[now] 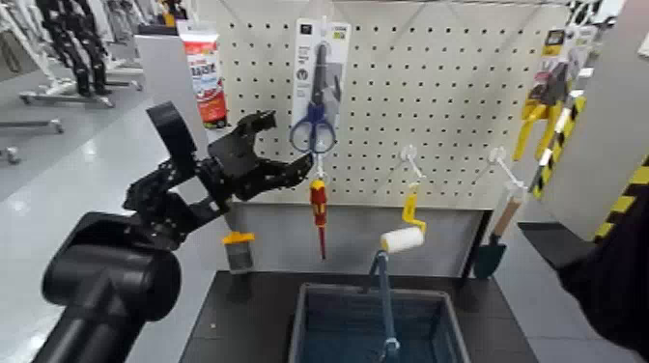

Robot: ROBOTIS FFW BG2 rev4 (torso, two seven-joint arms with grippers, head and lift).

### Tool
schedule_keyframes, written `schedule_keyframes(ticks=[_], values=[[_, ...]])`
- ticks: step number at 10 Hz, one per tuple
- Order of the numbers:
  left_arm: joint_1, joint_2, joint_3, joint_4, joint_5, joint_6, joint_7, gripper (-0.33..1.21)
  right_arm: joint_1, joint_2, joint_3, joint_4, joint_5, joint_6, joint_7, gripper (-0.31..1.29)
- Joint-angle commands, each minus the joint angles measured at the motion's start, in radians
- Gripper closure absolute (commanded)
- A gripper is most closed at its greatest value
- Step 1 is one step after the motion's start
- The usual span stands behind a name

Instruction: Put the blue scissors into the crate.

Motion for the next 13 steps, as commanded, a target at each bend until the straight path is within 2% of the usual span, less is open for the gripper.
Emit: schedule_keyframes(ticks=[1, 6, 9, 10, 11, 12, 13], values=[[-0.065, -0.009, -0.010, 0.077, -0.007, -0.044, -0.003, 0.14, 0.000, 0.000, -0.001, 0.000, -0.001, 0.000, 0.002, 0.09], [-0.197, -0.032, -0.050, 0.251, -0.018, -0.094, -0.052, 0.17, -0.008, 0.000, 0.005, 0.008, -0.008, 0.003, 0.012, 0.09], [-0.249, -0.031, -0.062, 0.293, -0.024, -0.094, -0.069, 0.22, -0.009, 0.002, 0.007, 0.008, -0.008, 0.004, 0.015, 0.09], [-0.262, -0.031, -0.065, 0.301, -0.024, -0.100, -0.073, 0.28, -0.009, 0.002, 0.007, 0.008, -0.008, 0.006, 0.016, 0.09], [-0.268, -0.031, -0.073, 0.298, -0.024, -0.103, -0.078, 0.65, -0.009, 0.002, 0.007, 0.007, -0.008, 0.006, 0.016, 0.09], [-0.268, -0.032, -0.077, 0.287, -0.013, -0.092, -0.073, 0.88, -0.009, 0.000, 0.008, 0.007, -0.010, 0.006, 0.016, 0.09], [-0.278, -0.032, -0.085, 0.284, -0.015, -0.070, -0.078, 0.89, -0.009, 0.000, 0.008, 0.007, -0.010, 0.006, 0.016, 0.09]])
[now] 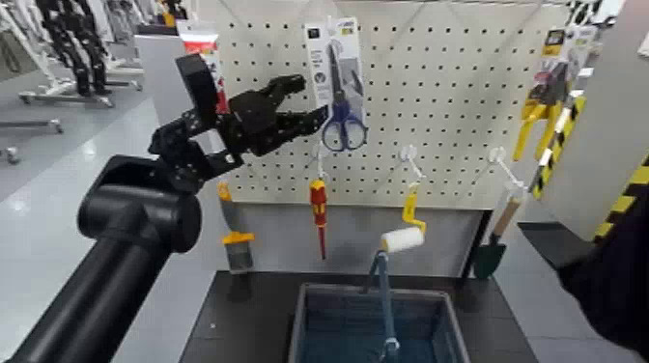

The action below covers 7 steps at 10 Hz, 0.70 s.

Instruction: Put the blue scissors into the crate.

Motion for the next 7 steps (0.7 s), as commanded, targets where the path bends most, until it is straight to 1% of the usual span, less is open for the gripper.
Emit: schedule_keyframes(ticks=[1, 3, 4, 5, 7], values=[[-0.024, -0.003, -0.023, -0.001, 0.009, 0.027, -0.013, 0.89, 0.000, -0.001, 0.000, 0.000, -0.001, 0.000, 0.000, 0.09], [-0.035, -0.003, -0.028, 0.002, 0.008, 0.032, -0.024, 0.89, 0.000, -0.001, 0.002, 0.000, -0.003, 0.000, 0.000, 0.09], [-0.035, -0.003, -0.028, 0.000, 0.005, 0.041, -0.024, 1.06, 0.001, 0.001, 0.000, 0.000, -0.003, 0.002, -0.001, 0.09], [-0.033, -0.003, -0.028, -0.007, 0.003, 0.043, -0.013, 1.17, 0.001, -0.001, 0.000, 0.000, -0.003, 0.000, 0.000, 0.09], [-0.030, -0.004, -0.028, -0.018, -0.002, 0.047, 0.002, 1.18, 0.003, -0.001, -0.003, 0.000, -0.003, 0.000, -0.001, 0.09]])
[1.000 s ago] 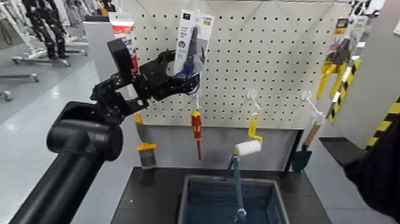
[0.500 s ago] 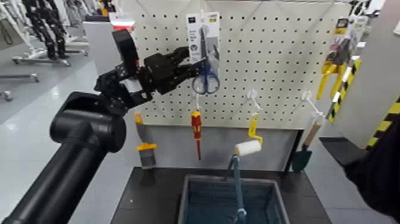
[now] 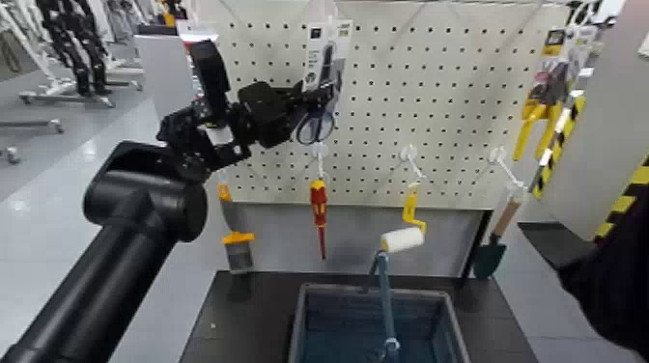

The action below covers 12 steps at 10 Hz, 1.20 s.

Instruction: Put the blue scissors into the crate.

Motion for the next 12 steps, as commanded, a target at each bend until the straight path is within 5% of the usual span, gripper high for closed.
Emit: schedule_keyframes(ticks=[1, 5, 9, 12], values=[[0.004, -0.001, 0.001, -0.008, -0.005, 0.007, 0.007, 1.18, 0.001, 0.000, -0.001, 0.000, -0.002, 0.000, 0.000, 0.09], [0.007, 0.001, 0.004, -0.025, -0.010, 0.002, 0.010, 1.18, 0.001, 0.000, -0.003, 0.000, -0.003, 0.000, 0.000, 0.09], [0.054, 0.008, 0.070, -0.214, -0.033, 0.064, 0.013, 1.18, 0.003, 0.001, 0.000, 0.000, -0.003, 0.001, 0.000, 0.09], [0.090, 0.002, 0.063, -0.310, -0.008, 0.102, 0.016, 1.18, 0.003, 0.001, 0.000, 0.000, -0.003, 0.001, 0.000, 0.09]])
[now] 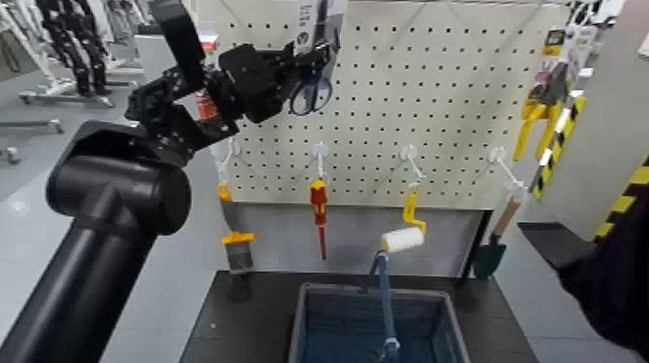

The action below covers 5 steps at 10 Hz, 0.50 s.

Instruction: Put the blue scissors into the crate.

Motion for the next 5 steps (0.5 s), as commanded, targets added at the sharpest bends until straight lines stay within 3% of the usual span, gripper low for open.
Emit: schedule_keyframes(ticks=[1, 5], values=[[0.036, -0.008, -0.016, -0.055, 0.045, 0.031, 0.001, 1.18, 0.000, 0.000, 0.002, 0.000, 0.000, 0.002, 0.000, 0.09], [0.096, -0.014, -0.078, -0.058, 0.224, 0.108, -0.022, 1.18, -0.005, 0.001, 0.006, 0.000, 0.000, 0.008, 0.000, 0.09]])
